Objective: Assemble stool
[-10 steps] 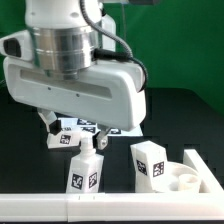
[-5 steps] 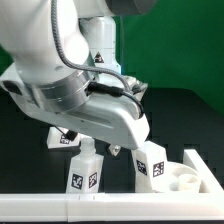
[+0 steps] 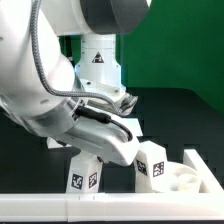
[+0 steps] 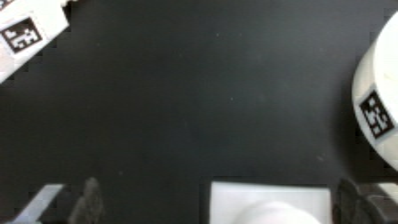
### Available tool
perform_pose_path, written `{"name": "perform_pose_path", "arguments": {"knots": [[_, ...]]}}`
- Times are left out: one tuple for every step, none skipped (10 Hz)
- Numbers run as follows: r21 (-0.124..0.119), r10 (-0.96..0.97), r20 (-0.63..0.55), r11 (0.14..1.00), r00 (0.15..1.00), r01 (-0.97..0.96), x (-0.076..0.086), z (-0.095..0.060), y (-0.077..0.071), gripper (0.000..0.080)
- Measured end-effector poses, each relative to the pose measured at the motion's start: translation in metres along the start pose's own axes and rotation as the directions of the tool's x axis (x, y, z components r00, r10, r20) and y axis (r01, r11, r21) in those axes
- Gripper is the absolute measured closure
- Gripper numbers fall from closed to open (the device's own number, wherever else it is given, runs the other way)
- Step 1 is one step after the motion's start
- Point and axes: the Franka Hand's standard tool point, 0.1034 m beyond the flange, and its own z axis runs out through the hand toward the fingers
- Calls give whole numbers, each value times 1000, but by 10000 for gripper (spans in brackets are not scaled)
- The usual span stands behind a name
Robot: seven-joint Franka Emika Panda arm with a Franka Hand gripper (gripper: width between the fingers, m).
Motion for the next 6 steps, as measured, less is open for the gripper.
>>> {"name": "perform_pose_path", "arguments": {"knots": [[2,2,-3,1000,1000,-2,5,0,1,150],[4,12,-10,1000,1000,-12,7,0,1,150],[7,15,-21,1000,1000,-14,10,0,0,150],[16,17,-46,1000,999,-17,17,1,-1,150],[24,26,-68,999,997,-25,23,4,-2,150],[31,41,-85,999,996,-38,27,7,-4,150]]}}
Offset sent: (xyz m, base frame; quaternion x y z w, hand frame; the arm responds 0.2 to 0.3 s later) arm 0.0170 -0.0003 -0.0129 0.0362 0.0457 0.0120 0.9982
